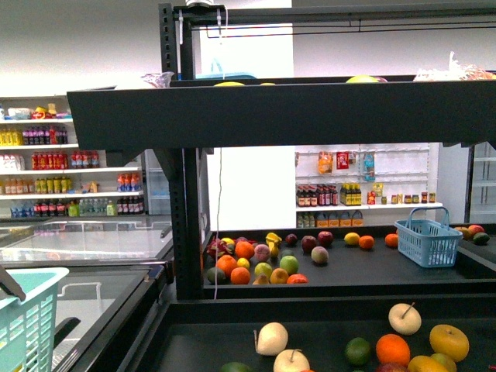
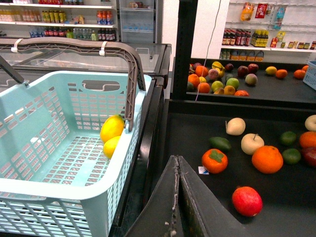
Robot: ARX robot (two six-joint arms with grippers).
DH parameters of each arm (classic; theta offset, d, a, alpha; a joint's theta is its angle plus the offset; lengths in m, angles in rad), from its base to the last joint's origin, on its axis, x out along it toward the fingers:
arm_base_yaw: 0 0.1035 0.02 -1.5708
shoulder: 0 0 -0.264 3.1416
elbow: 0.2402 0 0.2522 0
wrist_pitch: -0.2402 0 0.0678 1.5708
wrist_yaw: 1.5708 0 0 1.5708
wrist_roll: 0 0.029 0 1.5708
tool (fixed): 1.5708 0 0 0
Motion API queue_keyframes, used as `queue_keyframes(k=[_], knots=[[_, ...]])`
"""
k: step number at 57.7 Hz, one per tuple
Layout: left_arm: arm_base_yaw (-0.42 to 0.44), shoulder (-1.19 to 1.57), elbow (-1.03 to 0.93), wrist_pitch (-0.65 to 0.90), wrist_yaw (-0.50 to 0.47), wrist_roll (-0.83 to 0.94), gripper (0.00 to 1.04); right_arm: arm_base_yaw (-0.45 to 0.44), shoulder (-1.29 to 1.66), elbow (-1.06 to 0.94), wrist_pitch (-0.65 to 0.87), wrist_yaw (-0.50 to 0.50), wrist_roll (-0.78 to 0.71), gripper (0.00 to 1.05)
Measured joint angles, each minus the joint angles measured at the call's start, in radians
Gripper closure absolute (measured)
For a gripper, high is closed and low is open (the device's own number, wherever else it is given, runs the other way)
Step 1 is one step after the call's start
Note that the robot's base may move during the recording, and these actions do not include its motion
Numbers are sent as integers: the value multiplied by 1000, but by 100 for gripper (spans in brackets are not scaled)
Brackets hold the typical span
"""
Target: Pick lemon from shelf
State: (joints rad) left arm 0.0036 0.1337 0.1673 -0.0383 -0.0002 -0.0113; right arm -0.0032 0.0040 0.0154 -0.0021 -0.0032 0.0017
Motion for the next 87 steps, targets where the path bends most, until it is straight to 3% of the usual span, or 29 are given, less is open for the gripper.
queue_keyframes(k=[58,87], knots=[[0,-128,-153,33,0,0,101,0,0,0,0,0,0,7],[0,-128,-153,33,0,1,7,0,0,0,0,0,0,7]])
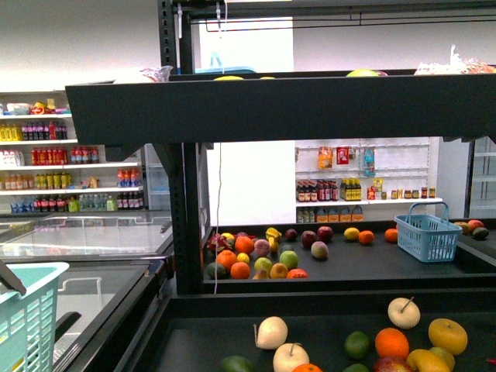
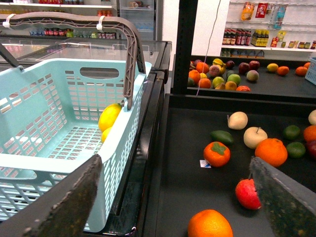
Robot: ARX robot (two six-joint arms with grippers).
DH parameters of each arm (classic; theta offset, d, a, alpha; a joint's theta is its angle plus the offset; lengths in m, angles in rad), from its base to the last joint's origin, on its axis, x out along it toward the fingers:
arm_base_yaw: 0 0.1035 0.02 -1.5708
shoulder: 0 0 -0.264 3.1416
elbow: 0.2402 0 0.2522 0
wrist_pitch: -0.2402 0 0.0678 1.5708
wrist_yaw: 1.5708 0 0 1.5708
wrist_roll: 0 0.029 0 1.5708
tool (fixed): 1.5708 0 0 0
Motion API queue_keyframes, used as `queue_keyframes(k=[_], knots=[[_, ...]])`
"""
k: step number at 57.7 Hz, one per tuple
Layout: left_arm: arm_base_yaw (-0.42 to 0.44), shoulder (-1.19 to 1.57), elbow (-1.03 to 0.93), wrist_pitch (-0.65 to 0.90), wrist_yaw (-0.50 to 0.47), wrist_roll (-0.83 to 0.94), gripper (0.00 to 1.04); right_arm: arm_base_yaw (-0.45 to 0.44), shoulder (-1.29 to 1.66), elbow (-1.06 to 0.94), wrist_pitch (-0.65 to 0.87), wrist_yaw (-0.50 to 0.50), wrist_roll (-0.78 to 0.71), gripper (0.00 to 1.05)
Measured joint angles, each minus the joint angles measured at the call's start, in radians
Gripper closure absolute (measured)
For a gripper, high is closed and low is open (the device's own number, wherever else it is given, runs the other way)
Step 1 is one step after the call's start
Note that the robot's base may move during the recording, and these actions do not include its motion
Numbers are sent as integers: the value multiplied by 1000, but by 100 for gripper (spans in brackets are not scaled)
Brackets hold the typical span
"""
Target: Pick lemon from shelf
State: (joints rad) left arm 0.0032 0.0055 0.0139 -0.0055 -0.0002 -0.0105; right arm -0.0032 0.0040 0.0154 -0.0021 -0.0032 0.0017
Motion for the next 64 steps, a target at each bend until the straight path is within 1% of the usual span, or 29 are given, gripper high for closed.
queue_keyframes(k=[4,64], knots=[[0,0,0,0,0,2,9,0,0,0,0,0,0,7],[0,0,0,0,0,2,8,0,0,0,0,0,0,7]])
